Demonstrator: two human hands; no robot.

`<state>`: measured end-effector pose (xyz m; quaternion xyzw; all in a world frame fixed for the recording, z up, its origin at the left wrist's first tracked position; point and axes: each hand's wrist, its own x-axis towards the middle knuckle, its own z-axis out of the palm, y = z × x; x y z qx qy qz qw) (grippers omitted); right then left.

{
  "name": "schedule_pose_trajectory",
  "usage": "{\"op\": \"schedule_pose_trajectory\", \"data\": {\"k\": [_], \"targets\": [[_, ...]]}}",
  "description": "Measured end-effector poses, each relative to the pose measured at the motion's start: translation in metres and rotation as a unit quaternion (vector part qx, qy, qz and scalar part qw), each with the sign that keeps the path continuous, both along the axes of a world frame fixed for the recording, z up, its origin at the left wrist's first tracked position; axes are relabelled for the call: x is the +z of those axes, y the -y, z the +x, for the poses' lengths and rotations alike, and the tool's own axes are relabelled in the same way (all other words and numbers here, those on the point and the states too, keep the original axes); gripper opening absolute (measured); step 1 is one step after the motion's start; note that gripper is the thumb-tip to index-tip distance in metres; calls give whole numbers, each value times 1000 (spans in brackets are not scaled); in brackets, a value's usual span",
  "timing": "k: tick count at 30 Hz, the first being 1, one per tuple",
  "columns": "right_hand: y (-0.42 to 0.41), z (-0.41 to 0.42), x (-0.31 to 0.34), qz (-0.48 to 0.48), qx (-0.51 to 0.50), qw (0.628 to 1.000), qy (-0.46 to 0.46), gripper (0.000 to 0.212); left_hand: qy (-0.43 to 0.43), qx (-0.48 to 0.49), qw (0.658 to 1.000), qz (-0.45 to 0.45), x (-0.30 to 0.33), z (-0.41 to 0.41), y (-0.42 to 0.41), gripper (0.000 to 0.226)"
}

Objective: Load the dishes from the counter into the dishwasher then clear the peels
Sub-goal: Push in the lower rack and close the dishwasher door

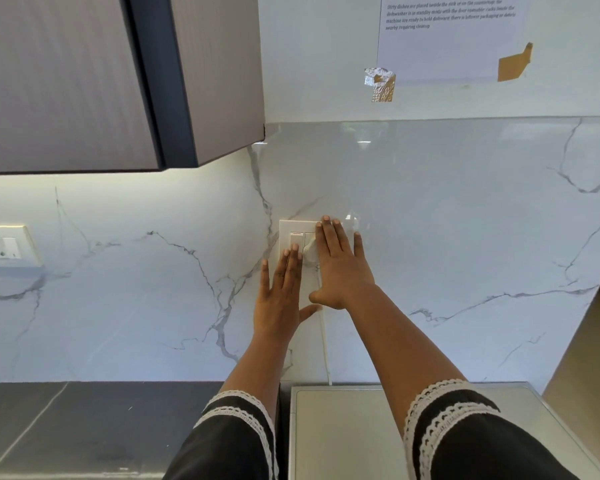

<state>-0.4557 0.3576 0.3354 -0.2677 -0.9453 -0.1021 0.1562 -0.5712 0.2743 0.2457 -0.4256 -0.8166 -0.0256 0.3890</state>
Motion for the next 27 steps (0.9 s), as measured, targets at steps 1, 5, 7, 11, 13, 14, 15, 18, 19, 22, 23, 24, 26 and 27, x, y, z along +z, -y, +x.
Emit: {"op": "schedule_pose_trajectory", "data": {"k": [1, 5, 7, 11, 13, 14, 15, 18, 19, 22, 23, 24, 26, 27], "targets": [[0, 3, -1, -7, 8, 1000, -9, 121, 1, -7, 1000, 3, 0, 3, 4, 108], [1, 19, -19, -9, 14, 998, -60, 99, 6, -26, 1000, 13, 4, 12, 19, 101], [4, 27, -35, -5, 5, 996, -94, 90, 9, -22, 1000, 12, 7, 16, 26, 98], [12, 45, -62, 20, -15, 991, -135, 85, 18, -19, 999, 26, 12, 27, 43, 94], [17, 54, -68, 37, -17, 989, -140, 85, 28, -15, 999, 38, 14, 34, 51, 95], [19, 60, -70, 41, -16, 989, -143, 86, 31, -13, 999, 42, 16, 39, 56, 96], [22, 65, -71, 42, -15, 988, -146, 86, 33, -12, 998, 42, 17, 43, 59, 96], [31, 79, -74, 39, -15, 989, -144, 84, 29, -1, 999, 35, 18, 58, 70, 97], [34, 85, -76, 38, -16, 989, -142, 84, 29, 1, 999, 34, 18, 63, 75, 97], [42, 100, -80, 35, -17, 990, -137, 83, 35, -1, 999, 30, 16, 78, 86, 97], [45, 104, -82, 35, -17, 990, -133, 83, 38, -6, 999, 28, 14, 83, 88, 97], [49, 109, -84, 36, -15, 991, -129, 83, 42, -10, 999, 27, 13, 89, 92, 97], [55, 119, -87, 36, -8, 992, -121, 84, 50, -15, 998, 20, 9, 100, 98, 97], [59, 123, -89, 36, -4, 992, -118, 84, 53, -15, 998, 17, 6, 105, 101, 97]]}}
